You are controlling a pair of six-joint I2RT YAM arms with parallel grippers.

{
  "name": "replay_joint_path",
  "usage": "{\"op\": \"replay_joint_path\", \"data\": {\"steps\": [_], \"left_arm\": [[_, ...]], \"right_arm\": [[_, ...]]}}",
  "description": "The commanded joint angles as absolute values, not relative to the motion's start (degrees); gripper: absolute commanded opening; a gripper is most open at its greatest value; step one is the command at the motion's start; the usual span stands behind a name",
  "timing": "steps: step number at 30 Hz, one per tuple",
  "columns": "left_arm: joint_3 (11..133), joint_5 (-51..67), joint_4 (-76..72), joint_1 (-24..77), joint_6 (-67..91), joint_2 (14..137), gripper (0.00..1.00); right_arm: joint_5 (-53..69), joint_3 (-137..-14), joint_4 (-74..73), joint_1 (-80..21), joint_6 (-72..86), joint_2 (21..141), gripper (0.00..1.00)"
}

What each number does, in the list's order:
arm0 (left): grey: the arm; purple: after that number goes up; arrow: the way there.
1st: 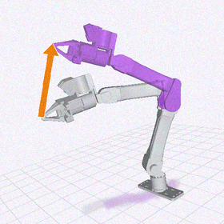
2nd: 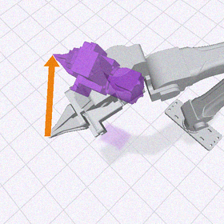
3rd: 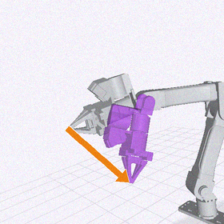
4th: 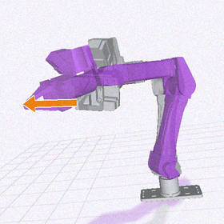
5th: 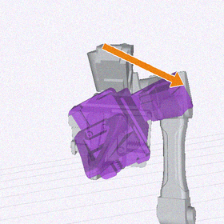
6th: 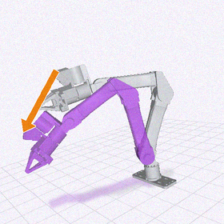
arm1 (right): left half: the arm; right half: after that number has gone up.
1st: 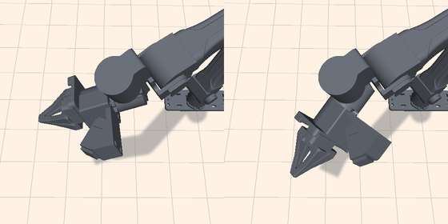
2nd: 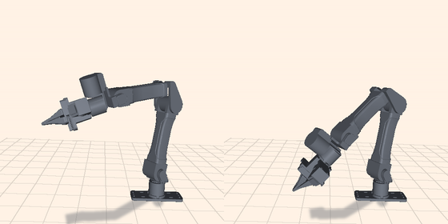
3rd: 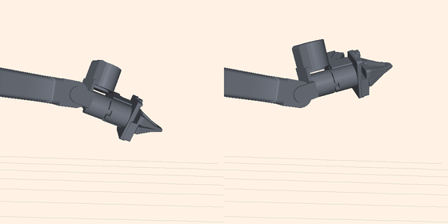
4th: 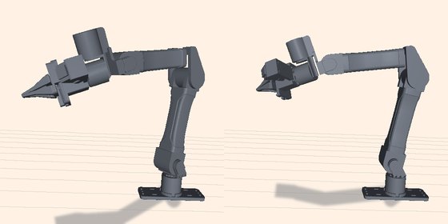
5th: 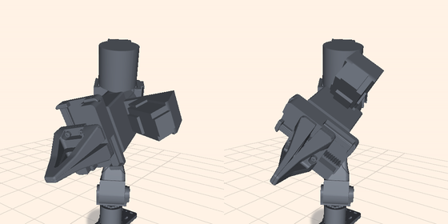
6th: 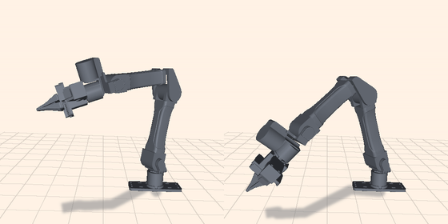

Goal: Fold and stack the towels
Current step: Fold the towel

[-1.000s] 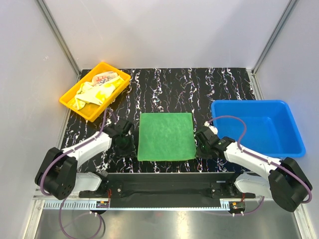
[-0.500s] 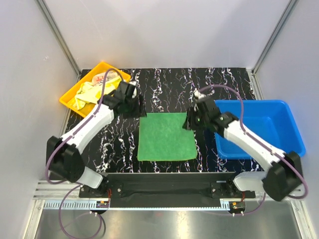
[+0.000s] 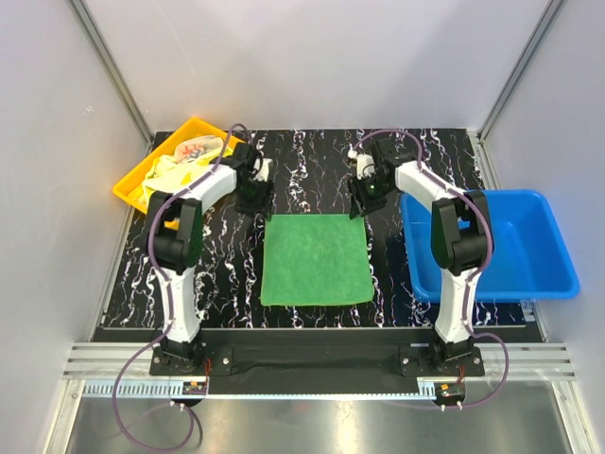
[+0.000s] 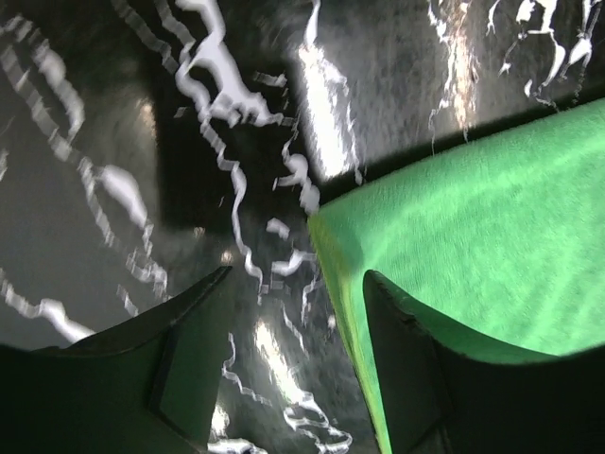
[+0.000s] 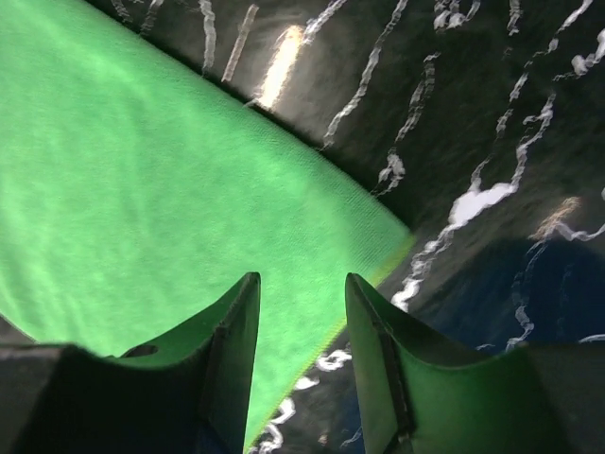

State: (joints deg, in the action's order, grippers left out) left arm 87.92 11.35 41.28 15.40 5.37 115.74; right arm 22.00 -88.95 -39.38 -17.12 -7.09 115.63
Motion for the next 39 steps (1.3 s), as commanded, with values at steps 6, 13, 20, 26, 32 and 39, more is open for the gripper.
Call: {"op": "replay_joint_path", "data": {"steps": [6,13,20,26,32,39], "left_arm": [[97.2,17.0,41.1,16.0,-3.3,122.6,0.59],[98.4,13.4,41.8,15.8,-5.0,125.2,0.57],[99.8,12.2,41.7,15.8,-6.7,126.2,0.53],[100.0,13.4,41.7,15.8,-7.6,126.5,0.43],[99.8,15.8,42.7,15.7,-8.3,127.3,0.38],[100.4,18.4,44.5,15.8,-9.0,127.4,0.38]], "right_arm": [[26.0,-100.2,-46.1,-14.0,-19.2,124.4,0.49],[27.9,-102.0,-48.5,-12.7,-22.6,128.6,0.45],[27.8,-104.2,-49.3,-12.1,-23.6,130.6,0.36],[29.2,-104.7,-49.3,-11.9,-24.3,131.3,0.28],[29.4,-105.3,-50.0,-11.9,-24.4,132.1,0.2],[29.3,-106.5,-50.7,-11.9,-24.4,132.6,0.14]]}}
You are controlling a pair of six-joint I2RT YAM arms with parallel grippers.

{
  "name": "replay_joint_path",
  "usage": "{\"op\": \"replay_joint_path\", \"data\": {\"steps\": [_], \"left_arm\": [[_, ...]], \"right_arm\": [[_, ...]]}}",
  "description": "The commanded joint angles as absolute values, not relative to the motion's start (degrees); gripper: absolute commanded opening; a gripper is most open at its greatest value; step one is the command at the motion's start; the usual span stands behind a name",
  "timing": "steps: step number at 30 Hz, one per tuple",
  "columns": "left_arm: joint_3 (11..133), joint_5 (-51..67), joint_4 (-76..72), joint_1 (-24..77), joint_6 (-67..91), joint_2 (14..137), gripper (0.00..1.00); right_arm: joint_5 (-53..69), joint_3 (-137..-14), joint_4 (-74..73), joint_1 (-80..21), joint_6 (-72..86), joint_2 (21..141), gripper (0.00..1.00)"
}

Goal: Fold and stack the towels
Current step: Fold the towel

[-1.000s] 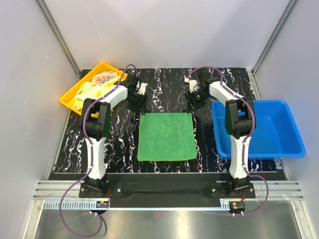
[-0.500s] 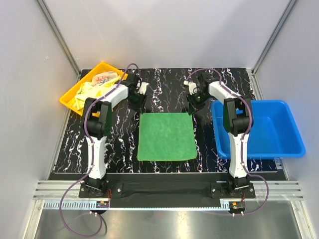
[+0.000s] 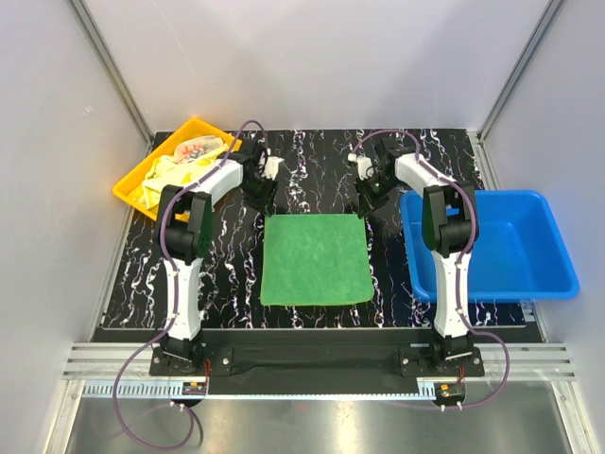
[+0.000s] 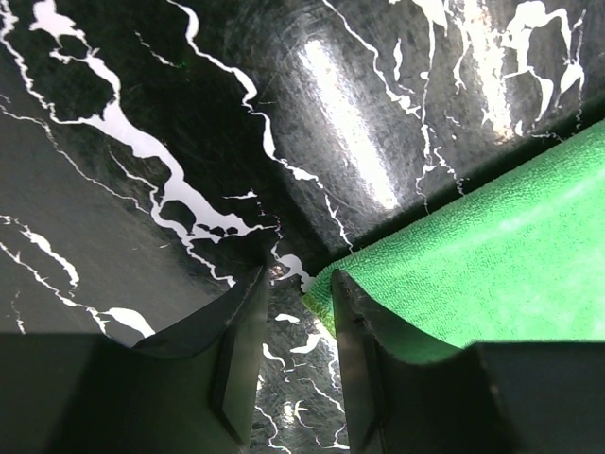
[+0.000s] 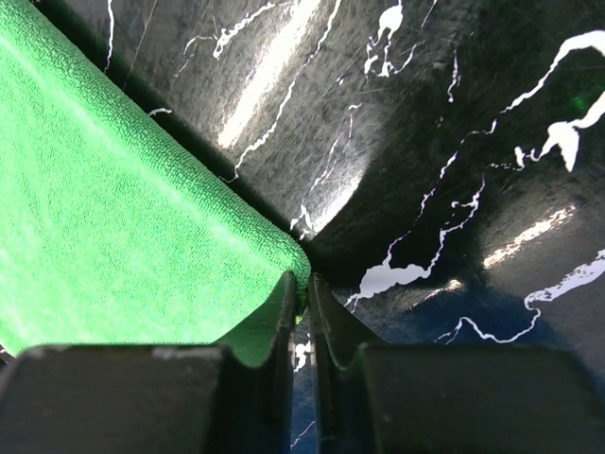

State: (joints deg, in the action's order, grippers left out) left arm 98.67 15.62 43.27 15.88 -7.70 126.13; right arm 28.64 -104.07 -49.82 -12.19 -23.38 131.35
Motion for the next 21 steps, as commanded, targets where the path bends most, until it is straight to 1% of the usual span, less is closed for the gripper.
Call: {"op": "replay_joint_path", "data": {"steps": [1,6,9,10,12,13,14,15,21], "left_arm": [[100.3,18.3,44.7,15.8,-9.0,127.4,0.38],[99.8,17.3,45.4,15.8,-9.0,127.9,0.33],[99.3,18.2,45.1,15.9,-8.8,128.0,0.28],[99.4,18.4,44.9,15.9,-8.7,128.0,0.21],[99.8,18.3,44.8,15.9,-8.5,128.2,0.12],[100.5,17.9,45.2,15.9,-8.6,128.4,0.04],[101.0,17.3,45.3,15.9,-8.7,128.5,0.0],[101.5,17.0,45.4,16.0,-8.7,128.7,0.0],[104.1,16.2,46.7,15.9,-9.3,129.0,0.0]], "right_arm": [[29.2,-106.4,-50.5,-11.8,-24.3,132.5,0.13],[28.7,-106.3,-50.5,-11.9,-24.3,132.4,0.09],[29.2,-106.3,-50.5,-11.9,-24.3,132.2,0.08],[29.2,-106.3,-50.5,-11.9,-24.3,132.2,0.07],[29.3,-106.3,-50.3,-11.9,-24.3,132.3,0.05],[29.3,-106.4,-50.3,-11.9,-24.3,132.4,0.04],[29.2,-106.6,-50.2,-11.9,-24.3,132.5,0.01],[29.0,-106.7,-50.0,-12.0,-24.4,132.6,0.0],[28.5,-107.3,-50.2,-11.9,-24.6,133.2,0.0]]}}
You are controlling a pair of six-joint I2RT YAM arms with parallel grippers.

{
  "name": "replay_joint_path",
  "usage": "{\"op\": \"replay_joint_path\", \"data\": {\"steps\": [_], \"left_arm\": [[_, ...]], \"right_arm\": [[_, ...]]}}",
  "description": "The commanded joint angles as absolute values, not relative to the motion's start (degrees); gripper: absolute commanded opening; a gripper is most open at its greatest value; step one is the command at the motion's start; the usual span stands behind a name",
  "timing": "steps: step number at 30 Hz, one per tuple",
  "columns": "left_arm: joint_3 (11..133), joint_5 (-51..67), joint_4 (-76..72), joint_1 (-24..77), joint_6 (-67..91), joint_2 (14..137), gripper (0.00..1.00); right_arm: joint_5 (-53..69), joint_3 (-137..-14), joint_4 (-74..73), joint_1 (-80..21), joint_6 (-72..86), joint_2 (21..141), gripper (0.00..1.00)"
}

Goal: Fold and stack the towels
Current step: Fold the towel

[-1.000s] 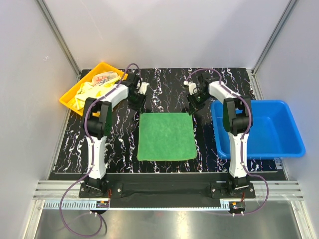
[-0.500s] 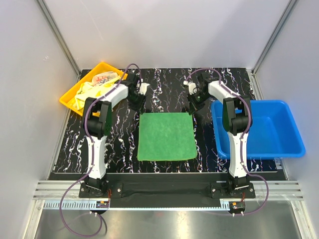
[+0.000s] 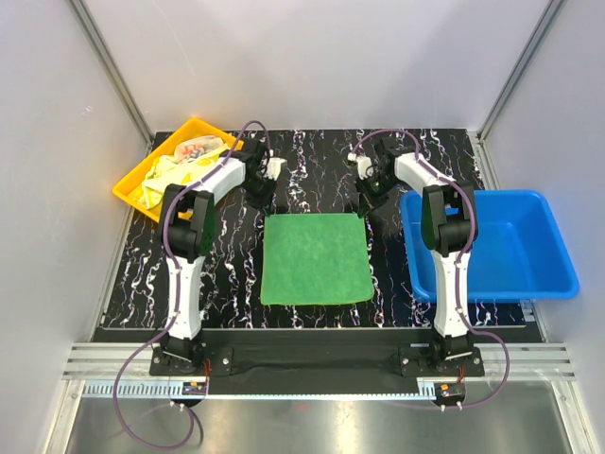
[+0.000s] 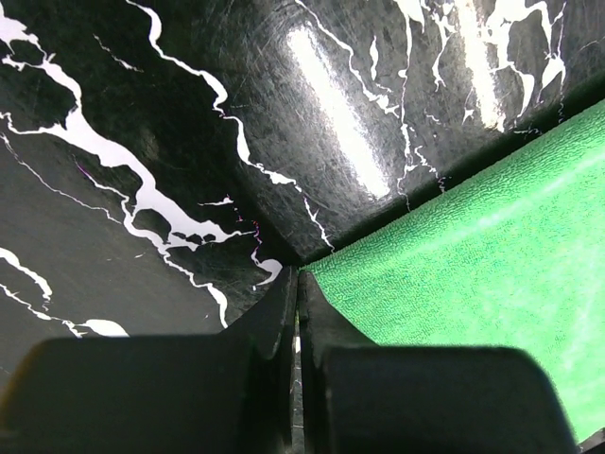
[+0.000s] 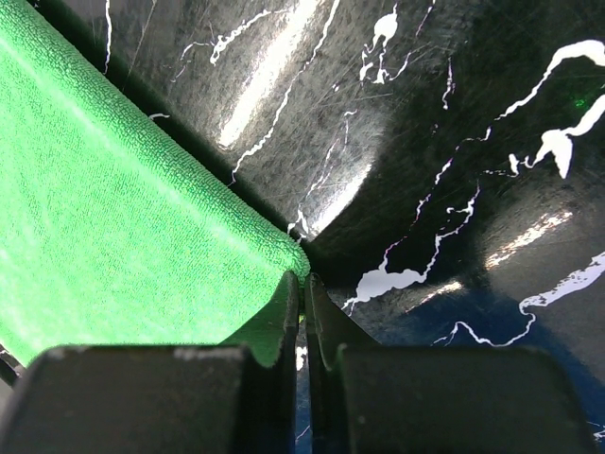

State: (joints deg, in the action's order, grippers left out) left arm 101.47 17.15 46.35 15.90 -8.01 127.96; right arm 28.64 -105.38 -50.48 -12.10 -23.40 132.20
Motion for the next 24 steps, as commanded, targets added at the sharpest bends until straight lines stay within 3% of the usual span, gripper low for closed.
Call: {"op": "replay_joint_path", "data": {"steps": [1,16,24], "left_arm": [[104.2,15.8,46.8,15.9,-9.4,129.0,0.0],[107.5,9.0,43.2,15.7,-6.4,124.7,0.0],[111.4,5.2,43.9,15.8,-7.1,117.9,0.0]], "right_arm": [[28.4,-107.3,-50.2,-11.8,-24.8,133.2,0.0],[22.6,-111.1,-46.1,-11.8,-23.4,129.8,0.0],[16.4,-112.1,-41.3,-11.9,-22.6,120.4,0.0]]}}
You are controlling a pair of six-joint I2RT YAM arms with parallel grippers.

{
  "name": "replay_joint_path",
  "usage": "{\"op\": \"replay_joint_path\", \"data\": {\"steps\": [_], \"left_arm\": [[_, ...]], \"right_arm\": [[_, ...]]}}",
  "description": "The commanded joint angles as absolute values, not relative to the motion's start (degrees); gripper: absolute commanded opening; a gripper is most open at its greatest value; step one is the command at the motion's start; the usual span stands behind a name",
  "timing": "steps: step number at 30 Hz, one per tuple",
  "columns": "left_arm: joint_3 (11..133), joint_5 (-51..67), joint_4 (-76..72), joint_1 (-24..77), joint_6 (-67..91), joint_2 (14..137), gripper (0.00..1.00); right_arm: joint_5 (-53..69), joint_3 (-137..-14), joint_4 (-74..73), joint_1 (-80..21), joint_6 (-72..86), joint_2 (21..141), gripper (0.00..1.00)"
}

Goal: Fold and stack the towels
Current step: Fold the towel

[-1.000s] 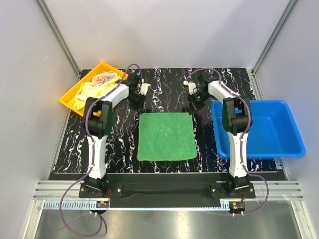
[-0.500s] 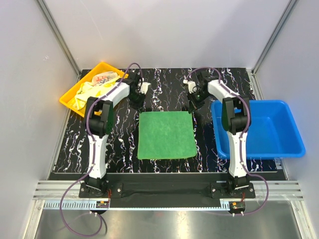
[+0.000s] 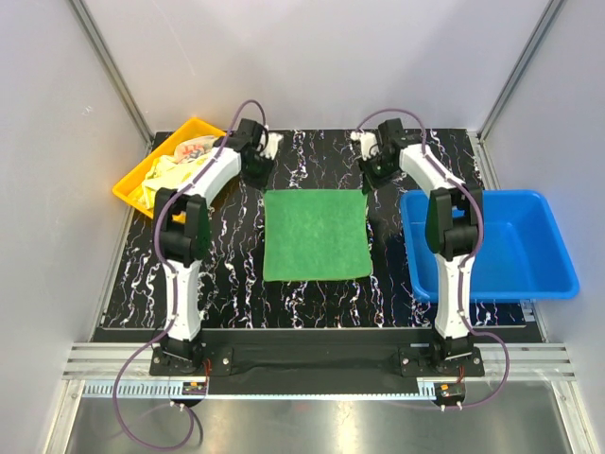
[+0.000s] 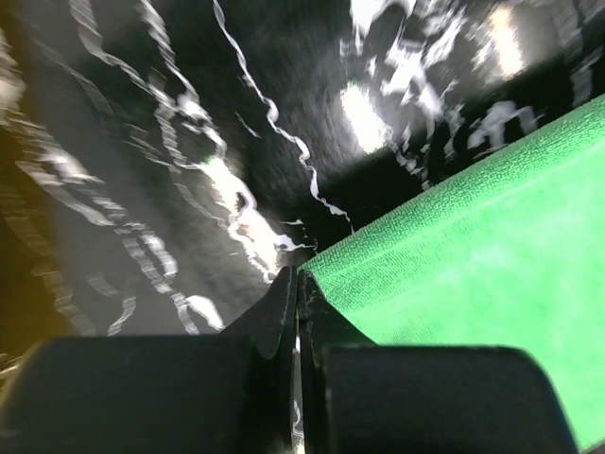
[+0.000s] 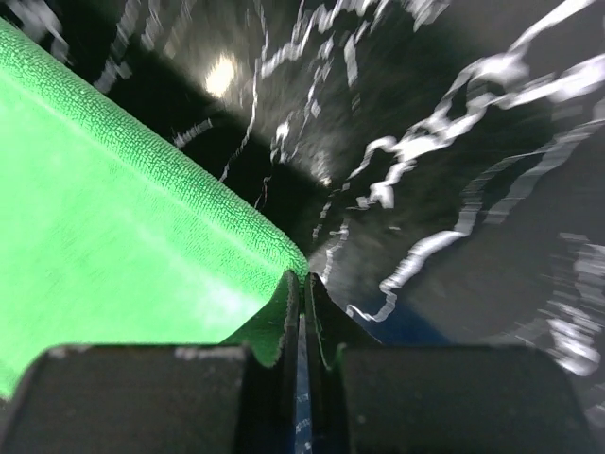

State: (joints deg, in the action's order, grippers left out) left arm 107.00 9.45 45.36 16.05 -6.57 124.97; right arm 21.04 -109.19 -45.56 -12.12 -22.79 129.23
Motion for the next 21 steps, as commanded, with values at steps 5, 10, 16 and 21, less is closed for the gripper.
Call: {"op": "replay_joint_path", "data": {"steps": [5,10,16,21], "left_arm": [[112.7,3.5,44.6,16.8,-7.9,113.7,0.0],[112.7,0.1,45.1,18.8,-9.2,109.6,0.0],[110.3,-5.1,45.2,21.9,-9.0,102.1,0.0],[106.8,-8.1,46.2,24.5,-9.1,94.6,0.0]], "right_arm": [[16.9,-113.2,-40.6,-11.9,-21.6,115.9,0.0],[17.1,-112.6,-40.8,-11.9,-21.0,112.0,0.0],[16.9,-109.9,-43.8,-12.0,-20.2,103.6,0.0],[17.5,-104.2,-45.1,-12.3,-18.9,95.6,0.0]]}}
